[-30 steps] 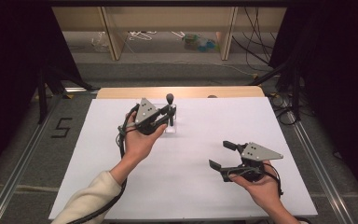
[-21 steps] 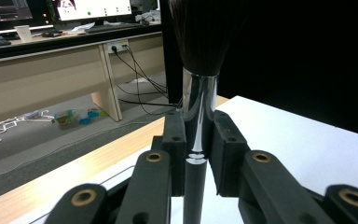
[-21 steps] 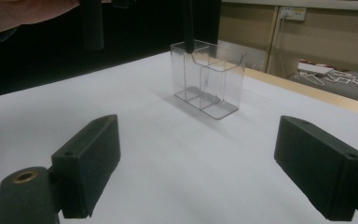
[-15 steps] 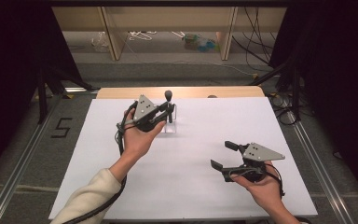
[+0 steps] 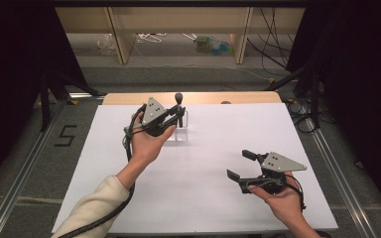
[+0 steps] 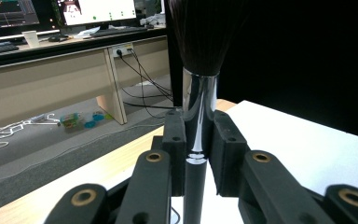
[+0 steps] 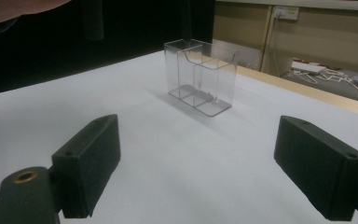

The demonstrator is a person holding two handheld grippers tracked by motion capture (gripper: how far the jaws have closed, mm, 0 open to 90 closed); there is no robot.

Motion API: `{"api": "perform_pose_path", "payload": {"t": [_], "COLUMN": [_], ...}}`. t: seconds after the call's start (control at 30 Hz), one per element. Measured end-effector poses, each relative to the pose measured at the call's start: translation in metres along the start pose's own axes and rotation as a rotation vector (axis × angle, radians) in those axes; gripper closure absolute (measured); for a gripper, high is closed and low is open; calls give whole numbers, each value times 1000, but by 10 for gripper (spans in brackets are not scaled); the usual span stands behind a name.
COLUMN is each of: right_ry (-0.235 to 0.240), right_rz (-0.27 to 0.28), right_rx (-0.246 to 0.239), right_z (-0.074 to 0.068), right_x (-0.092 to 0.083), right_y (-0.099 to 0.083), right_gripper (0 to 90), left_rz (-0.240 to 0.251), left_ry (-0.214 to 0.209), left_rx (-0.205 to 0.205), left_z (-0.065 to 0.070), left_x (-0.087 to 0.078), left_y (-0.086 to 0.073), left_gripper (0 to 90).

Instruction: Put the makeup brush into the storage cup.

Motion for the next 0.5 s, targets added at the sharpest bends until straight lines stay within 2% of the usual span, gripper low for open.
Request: {"api": "perform_pose_path", "payload": {"t": [0.1, 0.13, 0.17, 0.2, 0.27, 0.33, 0.37, 0.43, 0.47, 0.5], "right_ry": [3, 5, -1, -2, -3, 1, -3, 0, -5, 3], "right_rz": [-1, -29, -22, -19, -18, -26, -18, -27, -15, -21], "right_rx": [0, 23, -1, -3, -2, 22, 10, 24, 4, 19], "right_z": [0, -2, 0, 0, 0, -1, 0, -1, 1, -1], "right_x": [1, -1, 0, 0, 0, -1, 0, -1, 0, 0], "right_y": [0, -2, -1, -1, -1, -2, -1, -2, -1, -2], "right_gripper": [154, 154, 154, 154, 154, 154, 154, 154, 155, 154], "left_rz": [1, 1, 1, 1, 0, 4, 4, 7, 6, 5], "left_ry": [-2, -3, -2, -2, -3, -2, -2, 1, 2, 3], "left_rx": [5, 5, 7, 7, 6, 4, 4, 4, 2, 3], "left_z": [0, 1, 1, 1, 1, 0, 0, 0, -1, -1], "left_x": [1, 2, 2, 2, 3, 3, 3, 3, 4, 4], "left_y": [1, 2, 2, 2, 2, 2, 2, 3, 2, 2], "left_gripper": [776, 776, 776, 776, 775, 776, 776, 775, 776, 776]}}
Point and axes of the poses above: each handheld gripper's, and its own axes: x roughly forward along the jaws, y roughly out of its top, z roughly to its right, the point moved 5 cm from there along x, roughly forward along the jaws, and after that the axes turned 4 degrees about x, right-handed, at the moved point
